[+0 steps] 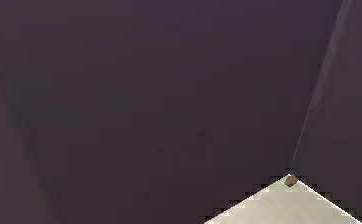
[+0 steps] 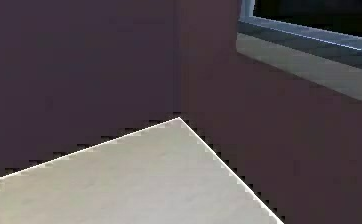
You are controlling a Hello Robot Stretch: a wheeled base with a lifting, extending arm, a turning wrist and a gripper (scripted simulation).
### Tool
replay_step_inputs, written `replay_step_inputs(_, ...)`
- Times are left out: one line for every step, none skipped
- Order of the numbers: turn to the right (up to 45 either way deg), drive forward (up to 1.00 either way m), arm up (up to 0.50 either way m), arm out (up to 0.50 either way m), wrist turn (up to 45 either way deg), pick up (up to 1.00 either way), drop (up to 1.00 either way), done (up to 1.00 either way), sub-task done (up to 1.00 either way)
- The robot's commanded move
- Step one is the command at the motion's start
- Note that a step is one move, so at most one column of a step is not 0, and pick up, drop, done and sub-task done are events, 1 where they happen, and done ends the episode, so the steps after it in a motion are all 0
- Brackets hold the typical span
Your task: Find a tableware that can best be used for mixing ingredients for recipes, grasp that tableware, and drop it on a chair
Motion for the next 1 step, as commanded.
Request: replay_step_inputs(-45.0,0.00,0.00,0.00,0.0,0.00,0.00,0.00,0.00)
